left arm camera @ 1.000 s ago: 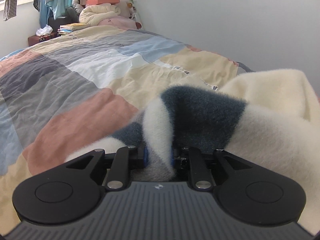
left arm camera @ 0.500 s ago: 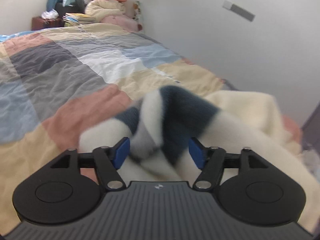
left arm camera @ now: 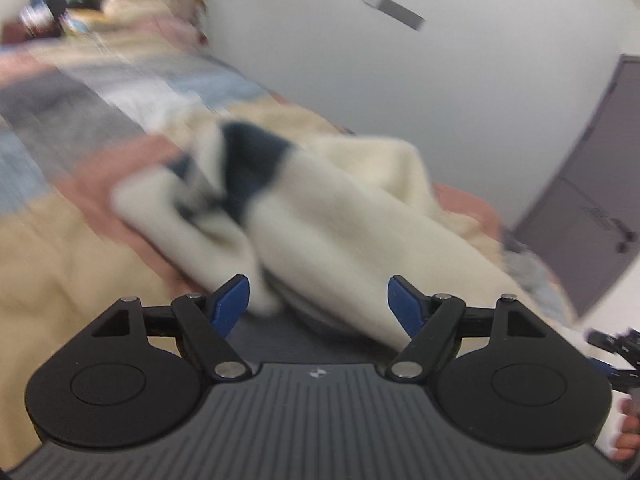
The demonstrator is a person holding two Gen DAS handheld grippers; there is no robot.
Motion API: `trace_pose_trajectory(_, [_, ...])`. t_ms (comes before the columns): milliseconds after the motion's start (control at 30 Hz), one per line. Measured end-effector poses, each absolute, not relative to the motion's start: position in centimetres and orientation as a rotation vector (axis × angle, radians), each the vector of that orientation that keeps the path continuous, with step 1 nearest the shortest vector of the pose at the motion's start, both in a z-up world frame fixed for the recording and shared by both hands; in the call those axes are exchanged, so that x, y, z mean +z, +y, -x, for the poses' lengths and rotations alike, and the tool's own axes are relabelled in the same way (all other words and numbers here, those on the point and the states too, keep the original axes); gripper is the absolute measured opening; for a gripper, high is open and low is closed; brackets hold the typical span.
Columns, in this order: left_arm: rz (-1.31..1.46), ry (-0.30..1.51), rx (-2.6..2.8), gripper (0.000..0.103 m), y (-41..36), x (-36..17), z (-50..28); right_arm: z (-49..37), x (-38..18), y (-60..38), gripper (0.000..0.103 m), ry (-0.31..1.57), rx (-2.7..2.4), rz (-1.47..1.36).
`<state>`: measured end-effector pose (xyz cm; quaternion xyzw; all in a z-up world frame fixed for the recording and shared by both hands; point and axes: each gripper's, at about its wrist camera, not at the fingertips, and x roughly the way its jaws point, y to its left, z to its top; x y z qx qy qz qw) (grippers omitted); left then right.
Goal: Fold large clothes
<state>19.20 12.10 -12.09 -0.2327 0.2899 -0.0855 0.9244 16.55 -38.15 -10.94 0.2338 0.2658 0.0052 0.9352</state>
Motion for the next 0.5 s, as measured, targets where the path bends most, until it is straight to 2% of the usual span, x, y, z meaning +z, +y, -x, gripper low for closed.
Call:
trace_pose_trajectory(133, [0.577,0.638,-0.242,0.08,11.1,-13.4,-19.7,-16.3,-11.1,-36.5,0.079,0.54,0.1,-0.489])
trace_pose_trajectory(433, [0.774,0.709,-0.336,0.08,10.8,-16.5,-22.2,-19.1,-14.9,-32.7,0.078,0.678,0.267,-0.662])
trace_pose_trajectory(500, [0.806,0.717,-0.354,0.079,10.8,-17.3,-22.6,-19.3,-15.2,-32.6,0.072,0.676,0.279,-0.703])
